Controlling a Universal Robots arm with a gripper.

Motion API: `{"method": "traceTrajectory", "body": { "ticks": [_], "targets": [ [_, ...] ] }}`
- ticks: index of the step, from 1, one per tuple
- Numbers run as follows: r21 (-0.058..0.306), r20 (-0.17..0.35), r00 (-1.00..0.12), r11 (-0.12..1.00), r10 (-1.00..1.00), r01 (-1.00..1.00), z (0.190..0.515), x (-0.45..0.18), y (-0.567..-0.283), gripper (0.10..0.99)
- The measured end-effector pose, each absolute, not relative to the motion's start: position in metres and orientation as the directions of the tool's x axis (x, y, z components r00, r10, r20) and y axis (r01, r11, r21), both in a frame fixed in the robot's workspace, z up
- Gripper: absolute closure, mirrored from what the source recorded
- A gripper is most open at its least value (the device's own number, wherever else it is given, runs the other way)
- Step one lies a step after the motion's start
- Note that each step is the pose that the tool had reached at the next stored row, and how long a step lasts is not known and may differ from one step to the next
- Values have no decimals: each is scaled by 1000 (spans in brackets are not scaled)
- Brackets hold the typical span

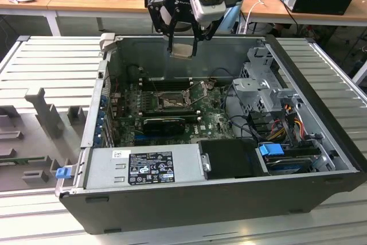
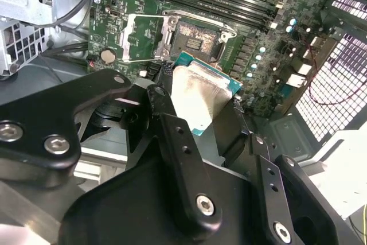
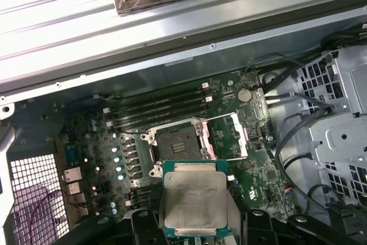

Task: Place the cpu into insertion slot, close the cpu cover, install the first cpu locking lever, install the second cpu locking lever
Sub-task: 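Place the cpu into insertion slot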

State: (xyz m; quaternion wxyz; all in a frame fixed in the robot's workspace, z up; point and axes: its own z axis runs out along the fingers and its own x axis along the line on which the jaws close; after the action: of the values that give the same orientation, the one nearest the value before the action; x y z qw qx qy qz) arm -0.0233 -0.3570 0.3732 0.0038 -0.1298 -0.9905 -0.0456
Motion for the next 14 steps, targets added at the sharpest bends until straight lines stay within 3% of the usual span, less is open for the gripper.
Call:
{"method": "traceTrajectory", "body": {
  "ticks": [14],
  "targets": [
    [89,19,-940,936,340,341,373,-23,-357,561]
  ]
}}
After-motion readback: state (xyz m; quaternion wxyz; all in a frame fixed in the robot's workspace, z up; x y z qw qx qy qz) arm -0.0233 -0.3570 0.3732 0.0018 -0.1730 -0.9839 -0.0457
